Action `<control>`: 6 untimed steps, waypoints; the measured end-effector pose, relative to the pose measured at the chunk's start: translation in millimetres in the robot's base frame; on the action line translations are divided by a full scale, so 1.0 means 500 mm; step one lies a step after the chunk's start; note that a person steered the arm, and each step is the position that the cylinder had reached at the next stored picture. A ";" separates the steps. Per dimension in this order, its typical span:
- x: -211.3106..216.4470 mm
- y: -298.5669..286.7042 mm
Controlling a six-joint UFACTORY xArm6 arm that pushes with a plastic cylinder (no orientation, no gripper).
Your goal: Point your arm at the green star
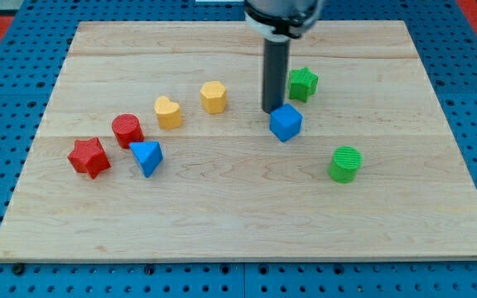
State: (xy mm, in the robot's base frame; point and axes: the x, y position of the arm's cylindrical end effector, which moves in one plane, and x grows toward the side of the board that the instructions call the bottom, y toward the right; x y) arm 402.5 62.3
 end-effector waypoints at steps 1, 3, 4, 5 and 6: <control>0.035 0.102; -0.050 0.168; -0.088 0.158; -0.122 0.161; -0.143 0.126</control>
